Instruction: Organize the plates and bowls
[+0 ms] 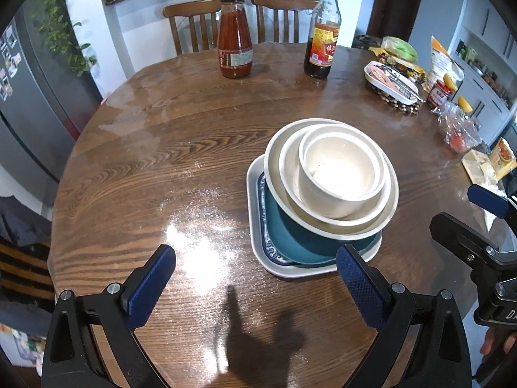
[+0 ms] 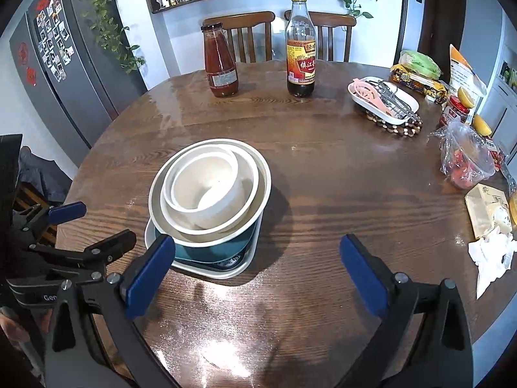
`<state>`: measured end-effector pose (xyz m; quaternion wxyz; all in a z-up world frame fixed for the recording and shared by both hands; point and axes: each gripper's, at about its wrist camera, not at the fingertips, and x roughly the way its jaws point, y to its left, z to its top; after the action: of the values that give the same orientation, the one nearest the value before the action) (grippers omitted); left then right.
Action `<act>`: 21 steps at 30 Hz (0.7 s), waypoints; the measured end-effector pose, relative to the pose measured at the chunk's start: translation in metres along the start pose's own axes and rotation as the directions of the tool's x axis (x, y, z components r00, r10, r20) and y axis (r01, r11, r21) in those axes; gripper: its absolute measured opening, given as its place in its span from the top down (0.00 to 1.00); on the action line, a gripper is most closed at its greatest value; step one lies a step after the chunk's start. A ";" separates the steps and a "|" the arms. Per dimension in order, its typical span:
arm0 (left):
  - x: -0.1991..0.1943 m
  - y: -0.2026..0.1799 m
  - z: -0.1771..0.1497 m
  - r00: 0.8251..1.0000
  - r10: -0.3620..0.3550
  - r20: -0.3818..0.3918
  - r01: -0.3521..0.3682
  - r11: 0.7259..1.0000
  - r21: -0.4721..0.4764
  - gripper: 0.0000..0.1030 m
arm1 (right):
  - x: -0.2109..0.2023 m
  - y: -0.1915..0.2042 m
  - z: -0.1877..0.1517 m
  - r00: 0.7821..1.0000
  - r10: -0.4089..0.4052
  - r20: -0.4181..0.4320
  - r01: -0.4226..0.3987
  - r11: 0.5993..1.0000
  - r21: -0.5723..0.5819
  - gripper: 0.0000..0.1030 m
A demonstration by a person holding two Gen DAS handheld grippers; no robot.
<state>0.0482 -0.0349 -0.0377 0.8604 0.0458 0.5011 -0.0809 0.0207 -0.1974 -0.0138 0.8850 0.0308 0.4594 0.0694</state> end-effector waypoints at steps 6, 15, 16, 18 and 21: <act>0.001 -0.001 0.001 1.000 0.007 0.007 -0.007 1.000 0.007 0.04 | 0.001 0.001 0.000 1.000 0.002 -0.001 -0.002 1.000 0.000 0.00; 0.003 -0.005 0.003 1.000 -0.007 0.006 0.007 1.000 0.019 0.03 | 0.002 0.003 0.001 1.000 0.000 -0.003 0.000 1.000 -0.004 0.00; 0.004 -0.005 0.004 1.000 -0.009 0.005 0.009 1.000 0.021 0.03 | 0.002 0.003 0.001 1.000 0.000 -0.003 0.000 1.000 -0.003 0.00; 0.004 -0.006 0.004 1.000 -0.012 0.005 0.012 1.000 0.026 0.03 | 0.003 0.003 0.001 1.000 0.000 -0.003 0.000 1.000 -0.001 0.00; 0.005 -0.007 0.005 1.000 -0.011 0.003 0.011 0.999 0.030 0.03 | 0.004 0.002 0.002 1.000 0.002 -0.005 -0.002 1.000 0.001 0.00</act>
<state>0.0536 -0.0435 -0.0399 0.8600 0.0558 0.4986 -0.0931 0.0242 -0.1944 -0.0159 0.8837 0.0315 0.4616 0.0701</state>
